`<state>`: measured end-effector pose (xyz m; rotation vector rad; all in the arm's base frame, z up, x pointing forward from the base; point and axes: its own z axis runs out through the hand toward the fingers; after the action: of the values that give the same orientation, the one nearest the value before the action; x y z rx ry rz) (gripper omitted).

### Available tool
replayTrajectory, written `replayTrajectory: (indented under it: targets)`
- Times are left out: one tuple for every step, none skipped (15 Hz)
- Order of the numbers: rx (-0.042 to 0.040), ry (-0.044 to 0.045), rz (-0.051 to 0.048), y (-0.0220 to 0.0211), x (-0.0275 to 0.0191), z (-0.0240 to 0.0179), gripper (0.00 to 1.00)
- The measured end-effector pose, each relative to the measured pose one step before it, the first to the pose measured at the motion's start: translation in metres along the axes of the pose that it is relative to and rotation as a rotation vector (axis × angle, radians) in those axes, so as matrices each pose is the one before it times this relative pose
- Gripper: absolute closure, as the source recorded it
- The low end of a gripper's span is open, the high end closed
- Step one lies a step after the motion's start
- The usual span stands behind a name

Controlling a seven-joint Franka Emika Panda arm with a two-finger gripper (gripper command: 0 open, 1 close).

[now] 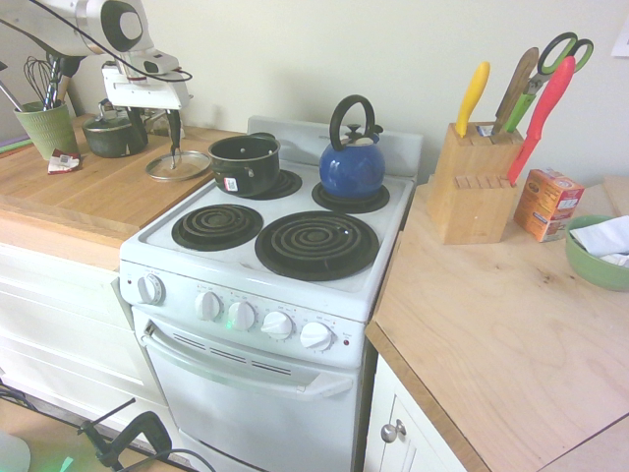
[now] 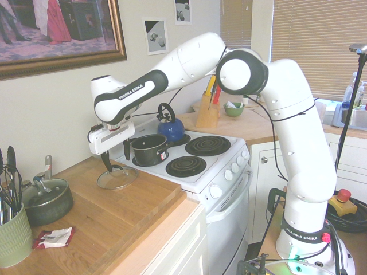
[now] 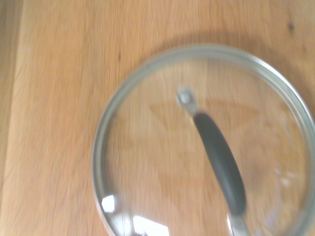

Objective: Cover the lid of the pot

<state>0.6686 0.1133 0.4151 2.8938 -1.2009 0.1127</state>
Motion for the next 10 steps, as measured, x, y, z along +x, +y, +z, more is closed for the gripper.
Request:
replayTrajectory:
  targets:
    - [-0.00418, -0.00583, 0.00325, -0.00491, 0.00467, 0.00632, 0.0]
    - [-0.00465, -0.00739, 0.0043, -0.00419, 0.00406, 0.00548, 0.0]
    - [-0.00573, -0.0091, 0.00606, -0.00291, 0.00385, 0.00409, 0.0]
    - [-0.00269, -0.00573, 0.00488, -0.00245, 0.00364, 0.00294, 0.0]
    - [-0.00209, -0.00637, 0.00078, -0.00174, 0.00231, 0.00221, 0.0]
    - [-0.00225, -0.00356, -0.00162, -0.00103, 0.00161, 0.00192, 0.0]
    - [-0.00143, 0.00069, -0.00047, -0.00092, 0.00135, 0.00067, 1.0]
    - [-0.00033, 0.00094, -0.00056, -0.0007, 0.00087, 0.00043, 1.0]
    - [0.00082, -0.00146, -0.00195, -0.00076, 0.00028, 0.00076, 1.0]
    - [-0.00055, -0.00258, -0.00265, -0.00072, -0.00039, 0.00153, 1.0]
